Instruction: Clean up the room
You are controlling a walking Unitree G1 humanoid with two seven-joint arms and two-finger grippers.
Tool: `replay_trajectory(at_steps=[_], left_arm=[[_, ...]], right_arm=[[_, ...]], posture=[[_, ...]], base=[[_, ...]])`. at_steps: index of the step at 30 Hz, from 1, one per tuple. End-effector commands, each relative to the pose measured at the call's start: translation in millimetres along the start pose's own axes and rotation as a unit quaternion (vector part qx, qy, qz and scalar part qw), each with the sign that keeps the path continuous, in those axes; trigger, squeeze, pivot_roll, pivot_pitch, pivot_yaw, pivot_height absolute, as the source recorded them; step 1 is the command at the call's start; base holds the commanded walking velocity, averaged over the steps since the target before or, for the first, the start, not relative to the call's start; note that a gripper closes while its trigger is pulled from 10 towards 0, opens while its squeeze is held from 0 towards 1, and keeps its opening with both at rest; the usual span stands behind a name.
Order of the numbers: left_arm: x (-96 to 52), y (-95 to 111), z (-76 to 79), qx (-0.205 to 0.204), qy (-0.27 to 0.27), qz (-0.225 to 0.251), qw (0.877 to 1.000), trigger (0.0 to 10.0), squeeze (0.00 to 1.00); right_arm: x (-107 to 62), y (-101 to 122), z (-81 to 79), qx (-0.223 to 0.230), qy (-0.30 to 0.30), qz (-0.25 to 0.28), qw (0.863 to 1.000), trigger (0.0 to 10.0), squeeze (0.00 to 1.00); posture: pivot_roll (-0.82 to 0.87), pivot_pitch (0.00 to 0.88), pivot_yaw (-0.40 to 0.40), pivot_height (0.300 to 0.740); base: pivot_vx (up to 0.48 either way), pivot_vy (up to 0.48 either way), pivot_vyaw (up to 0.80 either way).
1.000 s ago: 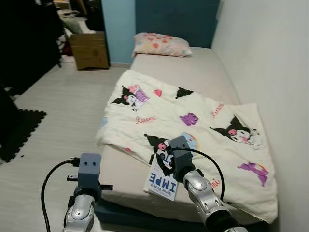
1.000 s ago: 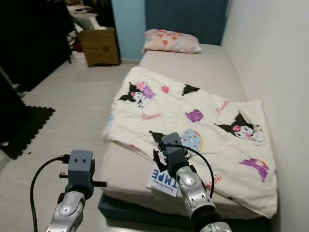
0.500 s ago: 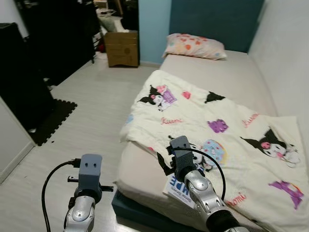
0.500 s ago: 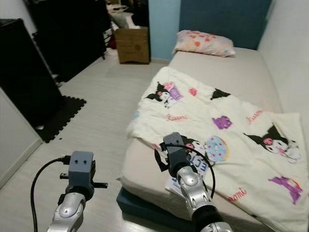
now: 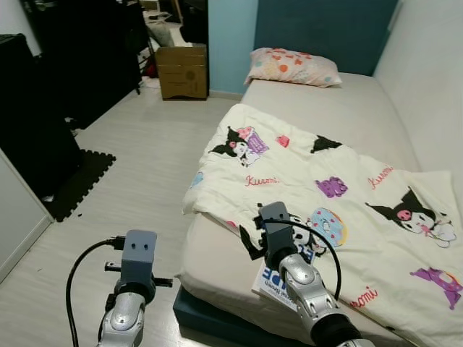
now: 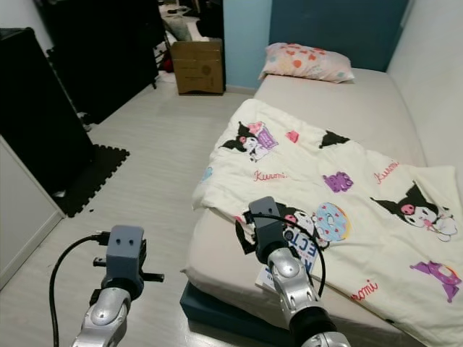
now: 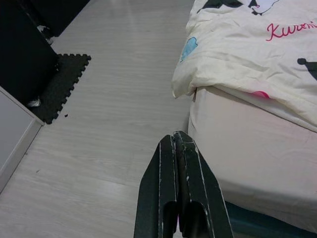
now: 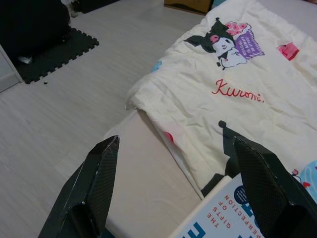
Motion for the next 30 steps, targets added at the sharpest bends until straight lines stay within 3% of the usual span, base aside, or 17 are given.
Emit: replay_trajectory(at_steps=[1, 14, 26, 30], left_arm=[[-2.0, -2.5, -2.3, 0.017, -0.001, -0.006, 1.000, 10.0, 0.00], [-2.2, -1.3, -2.2, 0.008, 0.006, -0.006, 1.000, 10.0, 0.00], [-3.0, 0.4, -3.6, 0.002, 0.012, -0.002, 1.000, 10.0, 0.00], [-3.3, -0.4, -4.4, -0.024, 0.015, -0.003, 1.000, 10.0, 0.00]], right_arm=[[-2.7, -5.9, 0.0, 0.012, -0.004, -0.006, 1.000, 10.0, 0.00], [-2.7, -6.0, -0.3, 0.015, -0.002, -0.005, 1.000, 10.0, 0.00], [-3.2, -6.2, -0.8, 0.015, 0.000, -0.005, 1.000, 10.0, 0.00], [-3.4, -6.3, -0.4, 0.014, 0.001, -0.005, 1.000, 10.0, 0.00]], posture=[[-0.05, 0.134, -0.026, 0.740], [-0.05, 0.135, -0.026, 0.740], [-0.05, 0.135, -0.032, 0.740], [-0.06, 0.134, -0.036, 0.740]], base=[[0.000, 0.000, 0.00], [0.000, 0.000, 0.00], [0.000, -0.388, 0.00], [0.000, -0.240, 0.00]])
Point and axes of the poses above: a point about 5 cm out from each wrist's last joint towards the gripper, its own x axis pointing out of the wrist towards the gripper, its own y axis along the axis of the wrist's last joint, z = x × y, the point moved 2 cm from there along x, pointing out of the wrist towards the gripper, and after that the axes turned 1 degree about x, right-handed, at the moved point
